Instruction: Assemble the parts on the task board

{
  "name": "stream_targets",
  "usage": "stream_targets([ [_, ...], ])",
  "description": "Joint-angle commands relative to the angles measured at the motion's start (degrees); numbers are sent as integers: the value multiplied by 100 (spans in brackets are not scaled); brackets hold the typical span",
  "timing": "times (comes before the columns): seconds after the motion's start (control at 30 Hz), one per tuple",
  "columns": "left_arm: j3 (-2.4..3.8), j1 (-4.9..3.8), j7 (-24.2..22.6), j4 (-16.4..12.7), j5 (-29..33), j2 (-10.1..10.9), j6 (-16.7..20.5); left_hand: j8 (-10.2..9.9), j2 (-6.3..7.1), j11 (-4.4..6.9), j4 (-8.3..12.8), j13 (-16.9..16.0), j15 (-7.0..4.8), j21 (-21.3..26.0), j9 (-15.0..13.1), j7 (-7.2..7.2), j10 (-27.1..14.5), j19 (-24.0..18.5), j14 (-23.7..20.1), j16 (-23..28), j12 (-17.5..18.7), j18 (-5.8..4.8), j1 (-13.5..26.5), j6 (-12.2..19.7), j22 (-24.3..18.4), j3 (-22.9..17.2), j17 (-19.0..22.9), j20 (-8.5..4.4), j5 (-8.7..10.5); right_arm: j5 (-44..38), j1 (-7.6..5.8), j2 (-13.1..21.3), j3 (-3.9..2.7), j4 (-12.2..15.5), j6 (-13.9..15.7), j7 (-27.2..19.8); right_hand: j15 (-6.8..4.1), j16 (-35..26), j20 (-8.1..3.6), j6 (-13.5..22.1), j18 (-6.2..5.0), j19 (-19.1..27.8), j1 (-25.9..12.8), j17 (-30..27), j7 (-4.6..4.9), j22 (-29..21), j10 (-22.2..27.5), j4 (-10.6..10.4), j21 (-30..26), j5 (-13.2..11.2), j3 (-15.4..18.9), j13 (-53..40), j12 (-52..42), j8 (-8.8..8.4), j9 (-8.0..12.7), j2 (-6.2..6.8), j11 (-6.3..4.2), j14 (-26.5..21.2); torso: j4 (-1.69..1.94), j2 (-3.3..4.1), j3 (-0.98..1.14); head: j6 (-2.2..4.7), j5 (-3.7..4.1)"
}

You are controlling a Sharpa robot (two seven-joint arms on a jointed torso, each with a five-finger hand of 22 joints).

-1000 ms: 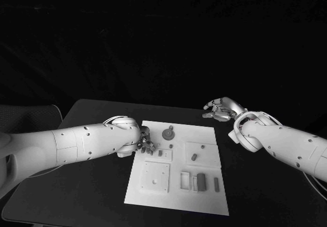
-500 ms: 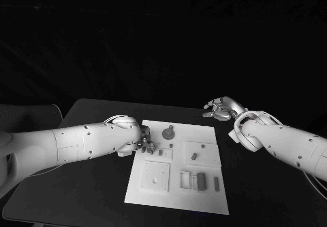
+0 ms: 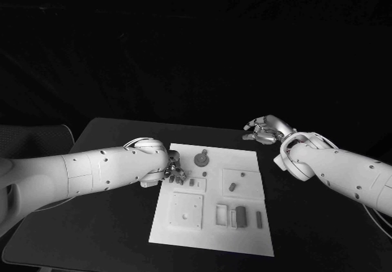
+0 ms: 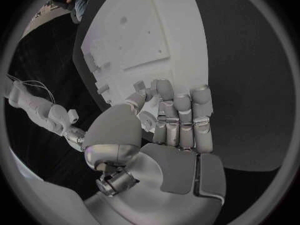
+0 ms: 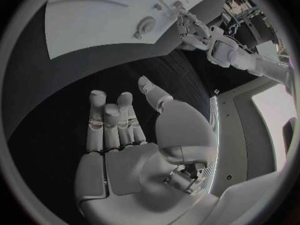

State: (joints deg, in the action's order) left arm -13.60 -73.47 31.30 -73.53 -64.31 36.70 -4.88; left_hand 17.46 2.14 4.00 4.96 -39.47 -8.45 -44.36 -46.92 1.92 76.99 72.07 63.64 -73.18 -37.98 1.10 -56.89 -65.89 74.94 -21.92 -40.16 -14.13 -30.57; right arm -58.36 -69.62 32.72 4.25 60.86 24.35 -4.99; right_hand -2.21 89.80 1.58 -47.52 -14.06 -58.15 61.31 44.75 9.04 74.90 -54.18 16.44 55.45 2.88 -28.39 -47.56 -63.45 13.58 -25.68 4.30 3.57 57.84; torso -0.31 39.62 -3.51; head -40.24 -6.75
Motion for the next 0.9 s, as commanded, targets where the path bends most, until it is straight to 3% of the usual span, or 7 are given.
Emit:
stream_targets([
  [0.03,0,3,-68,-5,-10,-16,-86,34,34,26,1083,-9,-119,-36,-5,-6,0,32,84,-27,-33,286,29,-51,112,-1103,-7,-60,-26,-34,0,3,1,5,-65,-31,-3,7,-45,75,-94,-7,-59,-7,121,29,6,-14,-25,7,1,10,-34,24,10,-10,23,23,-2,0,1,-7,-10],
  [0.73,0,3,-87,29,22,-24,-24,33,172,33,960,-23,-131,-64,-27,-13,-10,35,72,-65,-81,289,186,-45,107,-1042,-18,-77,19,-34,0,2,1,10,-88,15,-3,6,-46,75,-94,-8,-72,-9,121,29,6,-17,-27,8,-5,13,-34,26,13,-28,23,22,-3,-1,1,-7,-10],
  [0.9,0,3,-71,32,8,-26,-32,39,142,42,985,-26,-138,-70,-36,-21,-11,34,73,-75,-93,298,125,-52,107,-1078,-20,-88,-11,-34,0,4,1,9,-89,15,-3,5,-46,75,-94,-8,-74,-10,120,29,6,-16,-27,7,-6,14,-34,26,14,-28,23,22,-3,0,-1,-4,-10],
])
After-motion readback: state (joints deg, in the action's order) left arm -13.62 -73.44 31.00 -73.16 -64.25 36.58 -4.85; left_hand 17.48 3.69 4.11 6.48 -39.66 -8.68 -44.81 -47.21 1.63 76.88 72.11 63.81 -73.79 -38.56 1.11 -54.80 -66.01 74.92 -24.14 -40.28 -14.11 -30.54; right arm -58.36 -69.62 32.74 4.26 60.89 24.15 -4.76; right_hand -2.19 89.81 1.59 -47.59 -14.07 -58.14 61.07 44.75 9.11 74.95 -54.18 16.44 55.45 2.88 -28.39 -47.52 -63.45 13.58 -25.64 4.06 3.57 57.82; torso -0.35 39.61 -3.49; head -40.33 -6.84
